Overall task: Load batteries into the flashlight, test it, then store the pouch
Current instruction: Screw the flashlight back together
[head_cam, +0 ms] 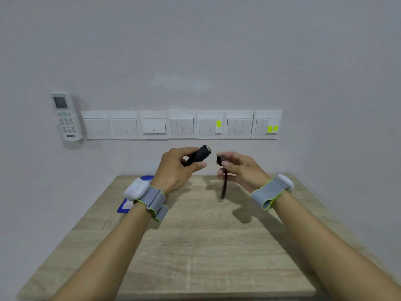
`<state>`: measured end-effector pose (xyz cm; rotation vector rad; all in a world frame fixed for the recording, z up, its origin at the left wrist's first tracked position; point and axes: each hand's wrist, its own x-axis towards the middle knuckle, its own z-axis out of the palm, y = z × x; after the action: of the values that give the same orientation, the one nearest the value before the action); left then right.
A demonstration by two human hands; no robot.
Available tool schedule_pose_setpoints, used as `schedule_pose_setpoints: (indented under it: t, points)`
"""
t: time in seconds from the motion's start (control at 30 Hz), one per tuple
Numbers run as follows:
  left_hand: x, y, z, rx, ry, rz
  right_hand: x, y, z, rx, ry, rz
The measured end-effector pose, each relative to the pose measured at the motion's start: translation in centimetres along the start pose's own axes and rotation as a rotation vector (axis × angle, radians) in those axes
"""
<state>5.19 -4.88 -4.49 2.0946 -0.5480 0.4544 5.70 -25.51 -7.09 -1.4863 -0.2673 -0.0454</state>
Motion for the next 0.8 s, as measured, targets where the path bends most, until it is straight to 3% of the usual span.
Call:
schedule_pose_setpoints:
  t: [0.07,0.23,0.8]
  points:
    - [0.1,0.1,-0.2,0.009,0.006,0.027,-0.3,-1.5,0.7,0.110,-0.034,-0.065]
    - [0.1,0.6,-0.5,0.027,0.002,0.072,-0.3,-3.3,1.5,-0.234,0.003,-0.272]
    - [0.0,0.3,-1.3,0.038,-0.028,0.085,-0.6,-4.0,1.8,-0.553,-0.007,-0.424]
